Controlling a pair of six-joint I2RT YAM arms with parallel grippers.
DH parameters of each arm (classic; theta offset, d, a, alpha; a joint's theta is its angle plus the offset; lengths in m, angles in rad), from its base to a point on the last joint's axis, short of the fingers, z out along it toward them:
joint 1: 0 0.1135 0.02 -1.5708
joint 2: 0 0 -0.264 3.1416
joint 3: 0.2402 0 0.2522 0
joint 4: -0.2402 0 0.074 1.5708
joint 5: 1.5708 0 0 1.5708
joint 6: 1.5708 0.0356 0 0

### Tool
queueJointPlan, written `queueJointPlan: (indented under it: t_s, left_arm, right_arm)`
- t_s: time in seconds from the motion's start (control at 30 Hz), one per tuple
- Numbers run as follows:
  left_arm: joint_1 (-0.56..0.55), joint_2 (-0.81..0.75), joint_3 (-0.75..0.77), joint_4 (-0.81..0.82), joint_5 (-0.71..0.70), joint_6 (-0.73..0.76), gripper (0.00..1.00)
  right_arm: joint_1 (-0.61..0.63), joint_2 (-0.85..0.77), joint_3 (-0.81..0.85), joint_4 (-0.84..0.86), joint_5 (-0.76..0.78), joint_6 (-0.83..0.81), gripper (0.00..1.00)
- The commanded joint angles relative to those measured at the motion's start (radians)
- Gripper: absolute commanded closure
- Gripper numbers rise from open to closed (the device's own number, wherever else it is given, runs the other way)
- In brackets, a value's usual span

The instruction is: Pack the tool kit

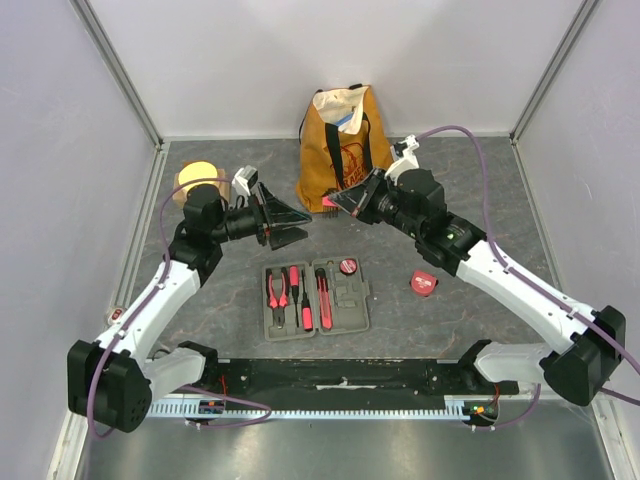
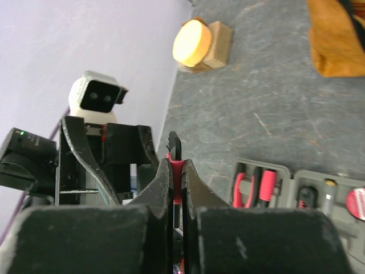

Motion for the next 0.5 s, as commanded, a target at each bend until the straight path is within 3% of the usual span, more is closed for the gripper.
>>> queueJointPlan:
  t_s: [0.0,0.17,0.47]
  left_arm:
    - [0.041,-0.05,0.009,-0.37,-0.085,0.318,0.28]
    - [0.072,-0.067,0.005,-0.606,-0.303,0.522,0.28]
    - [0.079,-0.064,-0.033,-0.664,-0.526,0.61,0.28]
  right_arm:
    - [-0.027,-0.033,-0.029,-0.1,0.02,-0.065,1.0]
    - [-0.029,-0.034,-0.068,-0.183,0.067,-0.11,1.0]
    - [-0.029,-0.008,-0.177,-0.215,0.095,-0.159,1.0]
